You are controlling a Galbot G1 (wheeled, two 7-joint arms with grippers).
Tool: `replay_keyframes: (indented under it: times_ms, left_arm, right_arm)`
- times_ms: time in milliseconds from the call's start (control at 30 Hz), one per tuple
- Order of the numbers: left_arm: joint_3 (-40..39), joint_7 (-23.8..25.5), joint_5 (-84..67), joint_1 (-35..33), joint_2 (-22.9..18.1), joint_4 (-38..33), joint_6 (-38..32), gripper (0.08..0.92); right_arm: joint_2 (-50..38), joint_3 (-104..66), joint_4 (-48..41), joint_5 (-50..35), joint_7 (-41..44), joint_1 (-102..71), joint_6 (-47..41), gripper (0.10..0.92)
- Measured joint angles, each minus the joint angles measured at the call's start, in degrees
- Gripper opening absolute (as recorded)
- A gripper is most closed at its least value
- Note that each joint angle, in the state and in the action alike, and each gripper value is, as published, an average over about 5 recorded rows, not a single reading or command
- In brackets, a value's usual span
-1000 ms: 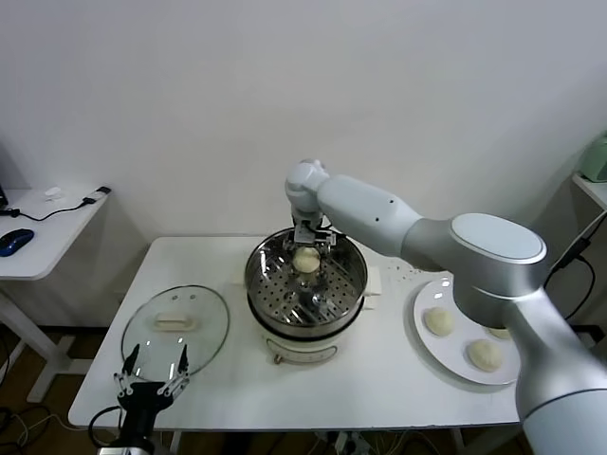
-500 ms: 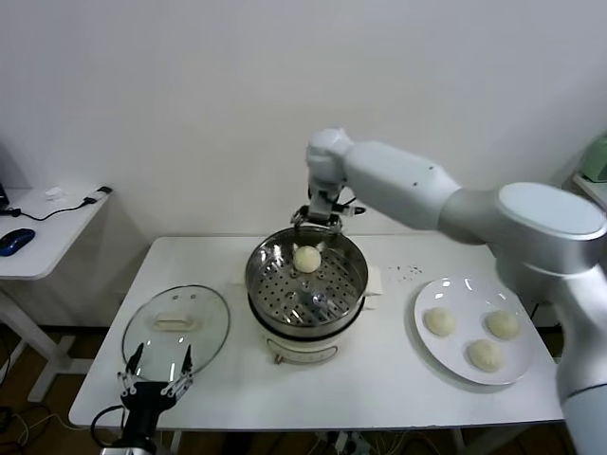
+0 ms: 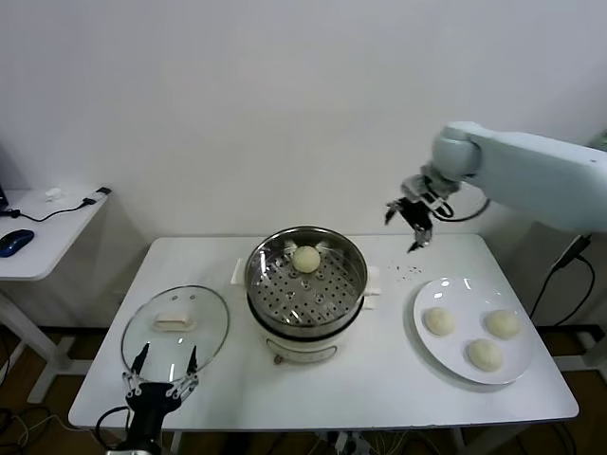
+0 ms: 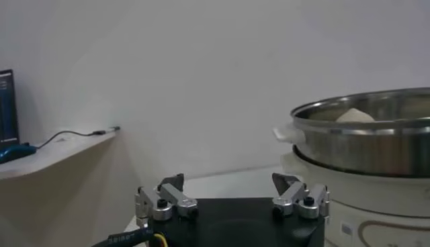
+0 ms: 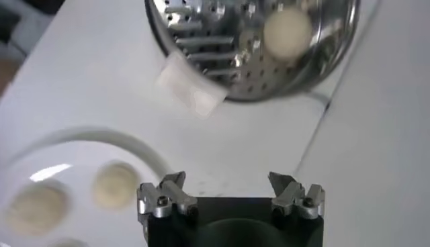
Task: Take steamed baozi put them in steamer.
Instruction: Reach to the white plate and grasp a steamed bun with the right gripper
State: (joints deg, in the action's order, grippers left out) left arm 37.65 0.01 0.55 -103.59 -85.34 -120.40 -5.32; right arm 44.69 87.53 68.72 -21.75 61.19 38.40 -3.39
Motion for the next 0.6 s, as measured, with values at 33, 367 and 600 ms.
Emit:
replay_keyframes:
  times_ms: [33, 367, 600]
  left_arm:
    - [0.0, 0.02, -0.03, -0.17, -0.13, -0.13, 0.02, 0.823]
    - [0.07, 0.09, 0.42, -0.8, -1.4, -1.16, 0.17, 0.823]
    - [0.62, -0.02, 0.52, -1.31, -1.5, -0.76, -0.12, 0.823]
  right_arm:
    - [-1.06, -0.49, 0.22, 0.0, -0.1, -1.35, -1.11, 0.823]
    - [-6.05, -10.31, -0.41, 4.73, -2.05, -16.91, -7.35, 0.823]
    - [-5.12, -17.6, -4.69, 8.43, -2.81, -24.84, -8.53, 0.823]
